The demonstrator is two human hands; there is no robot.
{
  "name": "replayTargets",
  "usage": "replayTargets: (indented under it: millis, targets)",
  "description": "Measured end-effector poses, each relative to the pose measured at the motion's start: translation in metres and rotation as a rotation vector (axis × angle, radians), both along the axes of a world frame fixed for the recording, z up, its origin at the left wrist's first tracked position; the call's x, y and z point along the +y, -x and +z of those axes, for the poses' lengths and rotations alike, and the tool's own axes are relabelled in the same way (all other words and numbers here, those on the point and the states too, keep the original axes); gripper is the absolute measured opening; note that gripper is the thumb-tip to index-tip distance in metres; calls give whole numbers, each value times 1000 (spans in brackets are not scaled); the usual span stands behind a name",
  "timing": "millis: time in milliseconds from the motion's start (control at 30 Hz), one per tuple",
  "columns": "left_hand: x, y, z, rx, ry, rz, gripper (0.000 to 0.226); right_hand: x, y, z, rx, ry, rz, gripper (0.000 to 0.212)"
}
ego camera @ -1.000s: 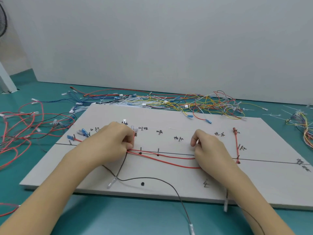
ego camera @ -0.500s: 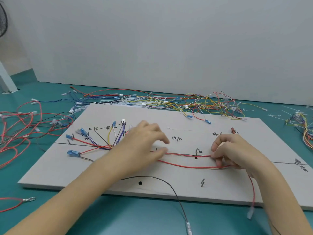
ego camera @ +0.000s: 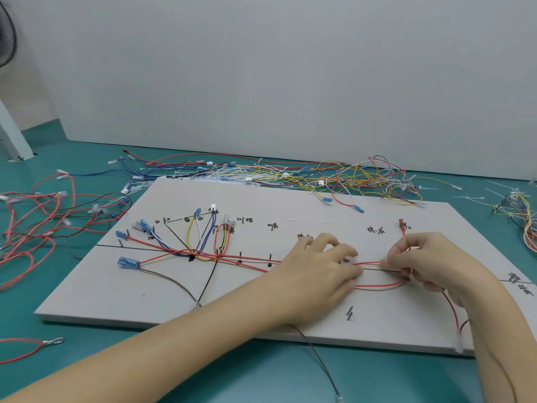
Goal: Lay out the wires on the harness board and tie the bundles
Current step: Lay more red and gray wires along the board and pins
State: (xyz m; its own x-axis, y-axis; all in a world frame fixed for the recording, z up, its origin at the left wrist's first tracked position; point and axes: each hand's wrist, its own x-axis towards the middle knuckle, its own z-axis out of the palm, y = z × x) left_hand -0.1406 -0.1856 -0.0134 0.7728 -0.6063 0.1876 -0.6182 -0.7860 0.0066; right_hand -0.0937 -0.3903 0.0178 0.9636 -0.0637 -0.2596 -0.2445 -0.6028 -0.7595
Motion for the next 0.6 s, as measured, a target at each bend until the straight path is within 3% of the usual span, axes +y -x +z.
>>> replayTargets:
  millis: [267, 600]
  targets:
    - [-8, 0, -8, -33, 21, -8, 39, -4, -1, 0, -17, -68, 2, 3]
    - [-20, -10, -2, 69, 71, 38, 38, -4, -2, 1, 37, -110, -23, 17]
